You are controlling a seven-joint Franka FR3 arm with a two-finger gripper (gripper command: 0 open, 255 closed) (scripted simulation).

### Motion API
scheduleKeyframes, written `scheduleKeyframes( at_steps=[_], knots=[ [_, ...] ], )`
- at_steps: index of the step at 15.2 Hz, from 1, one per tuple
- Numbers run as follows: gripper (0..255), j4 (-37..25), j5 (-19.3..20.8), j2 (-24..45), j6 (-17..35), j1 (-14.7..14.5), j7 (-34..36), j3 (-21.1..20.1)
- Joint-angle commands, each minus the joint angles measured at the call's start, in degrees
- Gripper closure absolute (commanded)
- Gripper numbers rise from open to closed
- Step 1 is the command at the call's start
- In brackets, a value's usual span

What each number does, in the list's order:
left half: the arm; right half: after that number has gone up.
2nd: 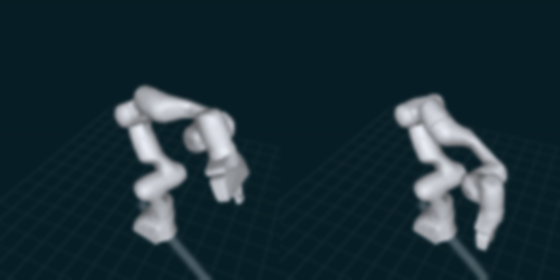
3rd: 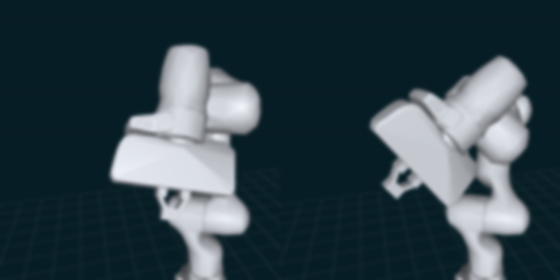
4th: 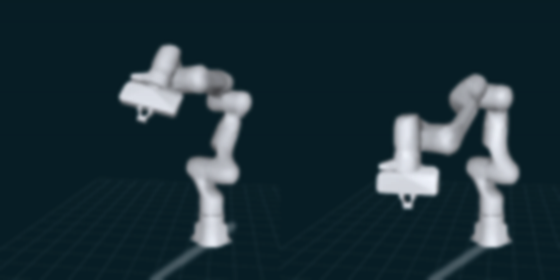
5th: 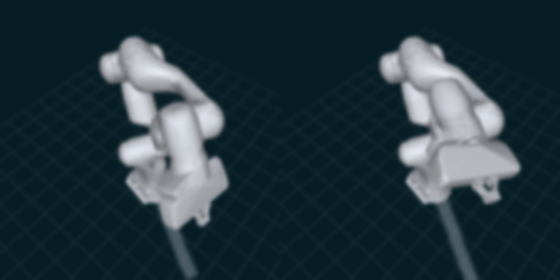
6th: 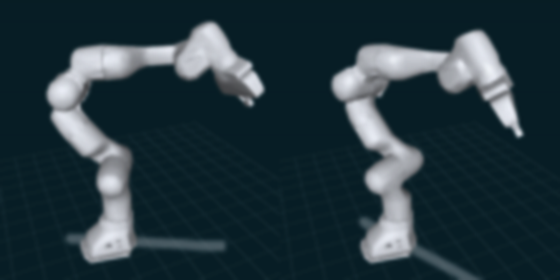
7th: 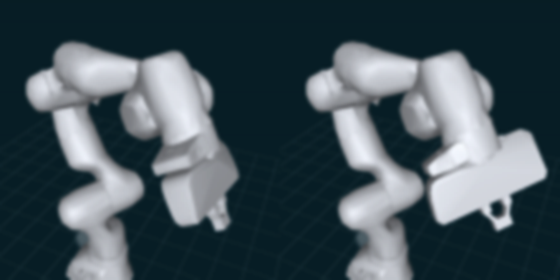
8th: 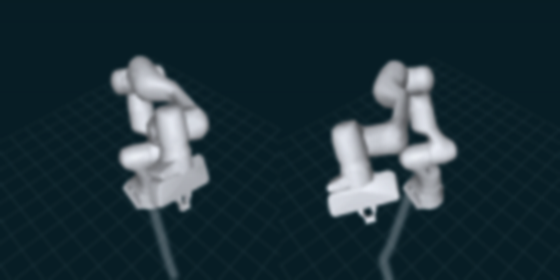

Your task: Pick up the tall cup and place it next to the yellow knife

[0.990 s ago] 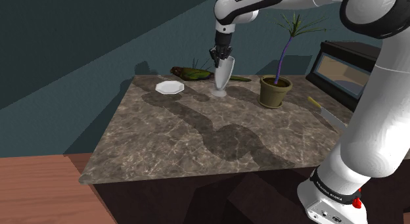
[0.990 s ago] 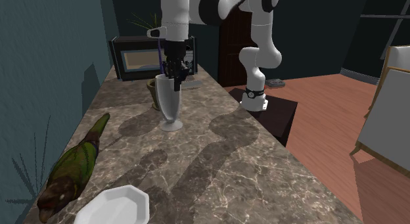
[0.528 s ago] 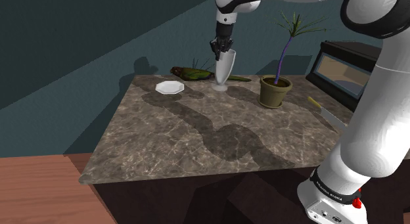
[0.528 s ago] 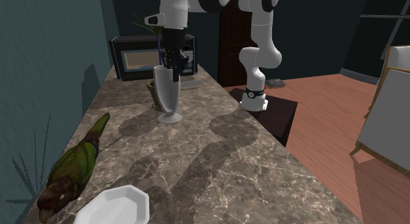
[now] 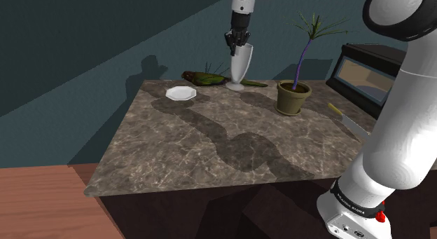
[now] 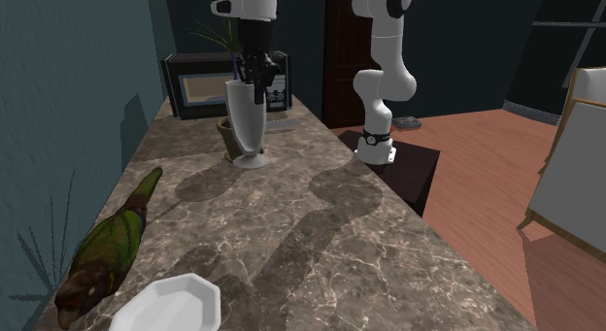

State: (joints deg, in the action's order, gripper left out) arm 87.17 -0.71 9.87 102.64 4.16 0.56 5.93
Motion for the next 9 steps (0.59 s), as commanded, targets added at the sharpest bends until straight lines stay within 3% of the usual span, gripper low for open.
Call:
scheduleKeyframes(
  at_steps=[1, 9],
  knots=[
    [255, -2.0, -0.02, 0.28, -1.68, 0.0, 0.03, 0.0],
    [255, -10.49, -0.2, 1.92, -8.54, 0.18, -0.08, 0.05]
  ],
)
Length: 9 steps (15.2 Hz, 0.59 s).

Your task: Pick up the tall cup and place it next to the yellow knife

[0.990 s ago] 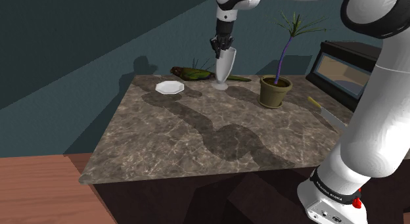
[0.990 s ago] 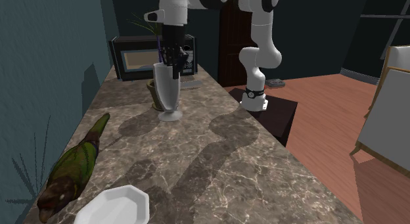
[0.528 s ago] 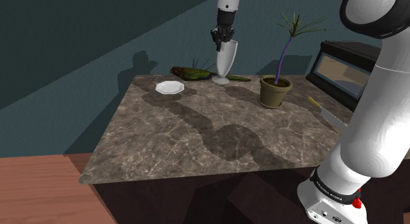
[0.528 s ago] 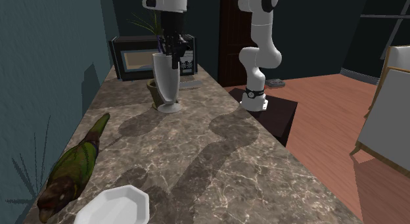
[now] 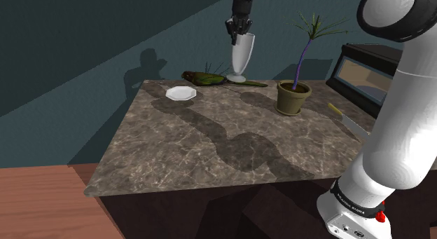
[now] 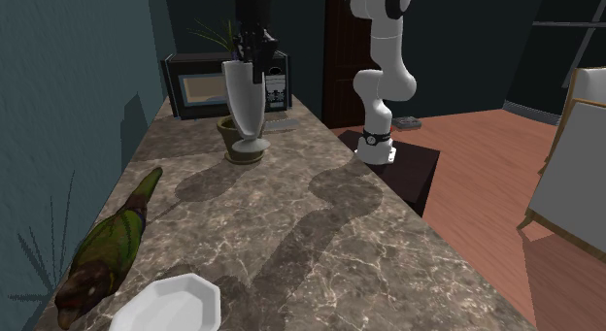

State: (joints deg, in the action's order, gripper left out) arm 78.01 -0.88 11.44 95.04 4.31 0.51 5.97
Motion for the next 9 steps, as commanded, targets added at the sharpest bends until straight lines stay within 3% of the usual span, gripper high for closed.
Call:
scheduleKeyframes(
  at_steps=[1, 9],
  knots=[
    [255, -2.54, -0.07, 0.65, -1.86, 0.07, -0.04, 0.02],
    [255, -13.96, -0.49, 4.13, -9.81, 0.45, -0.21, 0.1]
  ],
)
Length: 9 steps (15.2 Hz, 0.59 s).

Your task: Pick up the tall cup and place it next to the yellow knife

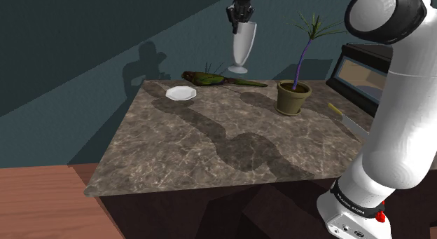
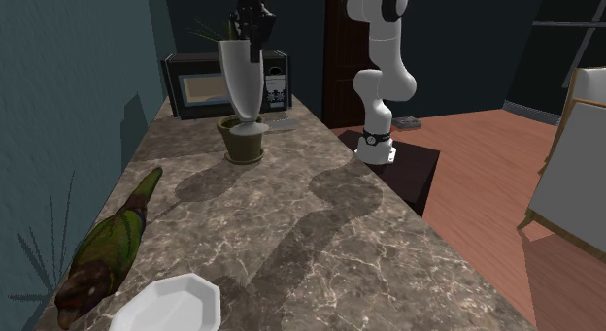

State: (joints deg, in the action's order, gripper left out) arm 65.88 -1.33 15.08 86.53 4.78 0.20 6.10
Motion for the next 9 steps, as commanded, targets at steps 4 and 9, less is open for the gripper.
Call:
scheduleKeyframes(
  at_steps=[4, 9],
  knots=[
    [255, -9.42, -0.39, 3.32, -6.06, 0.34, -0.01, 0.01],
    [255, 5.98, 0.39, -7.58, -1.53, 1.46, -2.69, 1.03]
  ],
)
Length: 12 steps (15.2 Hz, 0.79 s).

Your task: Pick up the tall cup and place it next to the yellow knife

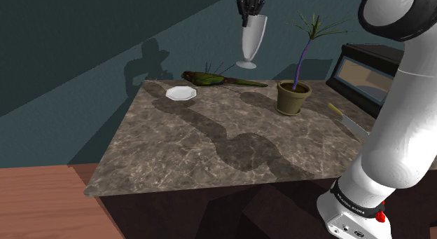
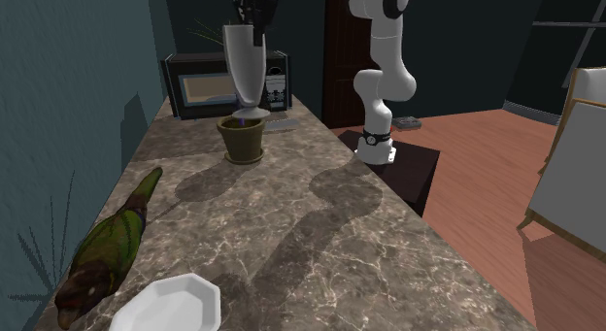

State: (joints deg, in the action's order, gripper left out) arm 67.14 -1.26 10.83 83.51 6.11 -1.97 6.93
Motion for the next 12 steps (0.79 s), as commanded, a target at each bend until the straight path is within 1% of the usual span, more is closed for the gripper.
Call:
scheduleKeyframes(
  at_steps=[1, 6, 12],
  knots=[
    [255, 7.7, 0.52, -5.6, 2.22, 0.46, -1.22, 0.48],
    [255, 19.74, 1.59, -15.54, 4.4, 2.27, -4.92, 2.18],
    [255, 30.0, 3.33, -25.43, 4.95, 4.54, -9.79, 4.89]
  ],
)
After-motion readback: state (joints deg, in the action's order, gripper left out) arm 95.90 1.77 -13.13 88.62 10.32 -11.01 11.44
